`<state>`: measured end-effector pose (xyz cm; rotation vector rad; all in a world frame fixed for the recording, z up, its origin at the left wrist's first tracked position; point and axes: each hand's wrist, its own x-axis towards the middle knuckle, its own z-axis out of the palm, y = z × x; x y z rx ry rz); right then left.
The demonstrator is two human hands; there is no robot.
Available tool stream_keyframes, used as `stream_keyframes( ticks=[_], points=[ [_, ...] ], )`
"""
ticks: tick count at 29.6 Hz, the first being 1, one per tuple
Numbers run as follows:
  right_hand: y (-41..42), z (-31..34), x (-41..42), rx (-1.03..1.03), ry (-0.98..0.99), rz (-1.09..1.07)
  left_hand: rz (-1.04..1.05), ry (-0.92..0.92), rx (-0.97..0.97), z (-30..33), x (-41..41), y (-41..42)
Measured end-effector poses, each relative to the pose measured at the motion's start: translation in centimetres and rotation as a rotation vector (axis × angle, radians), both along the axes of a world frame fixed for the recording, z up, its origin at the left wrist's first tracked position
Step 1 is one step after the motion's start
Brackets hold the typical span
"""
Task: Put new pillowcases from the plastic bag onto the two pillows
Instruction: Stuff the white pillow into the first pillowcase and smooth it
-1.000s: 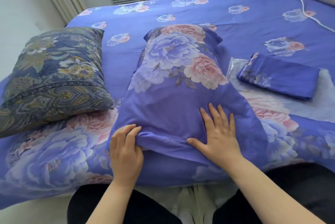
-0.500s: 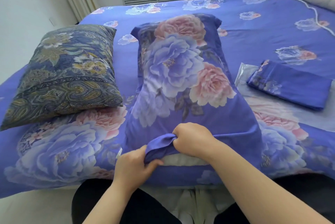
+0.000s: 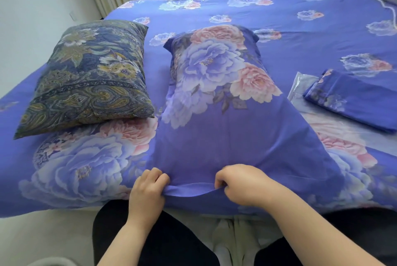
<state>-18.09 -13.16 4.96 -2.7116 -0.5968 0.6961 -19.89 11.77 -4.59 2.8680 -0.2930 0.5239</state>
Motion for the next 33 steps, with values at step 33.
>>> stream_keyframes(
  ticks=[33],
  points=[
    [-10.9, -4.4, 6.5, 0.688, -0.023, -1.237, 0.220, 0.287, -0.311, 0.6, 2.7, -8.3]
  ],
)
